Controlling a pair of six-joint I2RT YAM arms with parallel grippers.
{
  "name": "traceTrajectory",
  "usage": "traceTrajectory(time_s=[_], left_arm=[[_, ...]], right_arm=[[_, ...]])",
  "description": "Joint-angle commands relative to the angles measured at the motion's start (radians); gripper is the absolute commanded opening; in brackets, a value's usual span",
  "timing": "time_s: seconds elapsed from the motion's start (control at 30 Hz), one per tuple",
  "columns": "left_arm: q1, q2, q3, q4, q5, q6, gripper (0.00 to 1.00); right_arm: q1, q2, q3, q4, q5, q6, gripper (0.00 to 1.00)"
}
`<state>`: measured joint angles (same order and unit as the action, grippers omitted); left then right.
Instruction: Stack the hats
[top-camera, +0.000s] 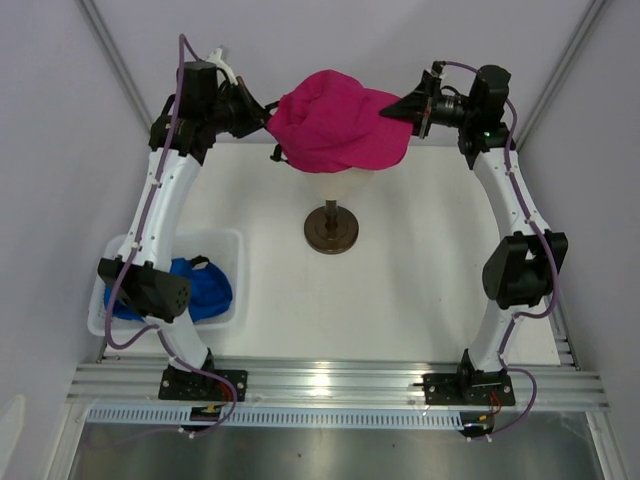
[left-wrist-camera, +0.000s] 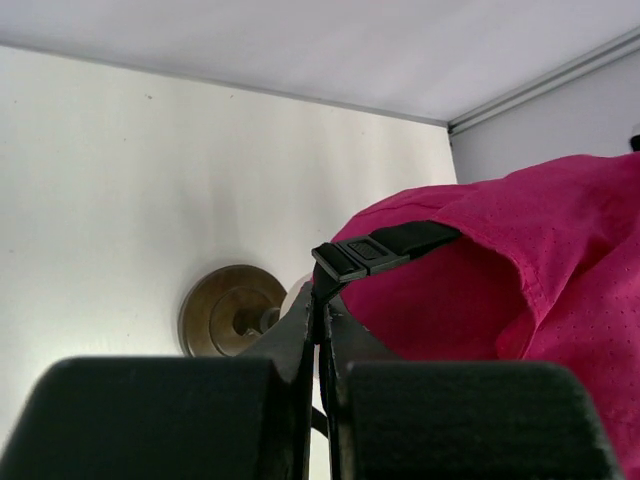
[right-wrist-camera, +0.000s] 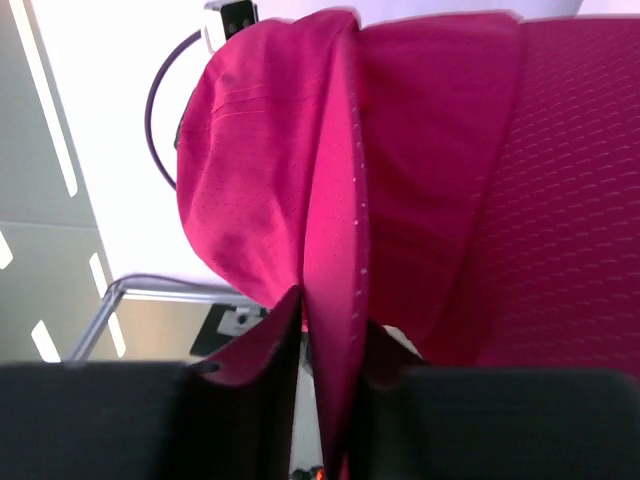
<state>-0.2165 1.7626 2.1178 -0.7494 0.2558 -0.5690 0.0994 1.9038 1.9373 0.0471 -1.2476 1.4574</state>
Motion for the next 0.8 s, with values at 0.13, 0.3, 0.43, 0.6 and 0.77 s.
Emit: traceTrajectory(time_s=[0.13, 0.3, 0.43, 0.6, 0.77], left_arm=[[0.032, 0.006, -0.036, 0.004, 0.000, 0.024, 0.01], [0.028, -0.003, -0.047, 0.007, 0.002, 0.027, 0.01], [0.013, -0.031, -0.074, 0.008, -0.027, 0.034, 0.01], [-0.006, -0.083, -0.172, 0.047, -0.066, 0.018, 0.01], [-0.018, -0.123, -0.232, 0.074, -0.081, 0.011, 0.01]], right_arm=[[-0.040, -0.064, -0.049, -0.020, 0.034, -0.086, 0.50], [-0.055, -0.133, -0.080, -0.082, 0.046, -0.155, 0.56], [-0.056, -0.198, -0.127, -0.144, 0.082, -0.213, 0.56], [-0.059, -0.316, -0.239, -0.263, 0.155, -0.295, 0.56], [-0.058, -0.413, -0.354, -0.276, 0.255, -0.293, 0.55]])
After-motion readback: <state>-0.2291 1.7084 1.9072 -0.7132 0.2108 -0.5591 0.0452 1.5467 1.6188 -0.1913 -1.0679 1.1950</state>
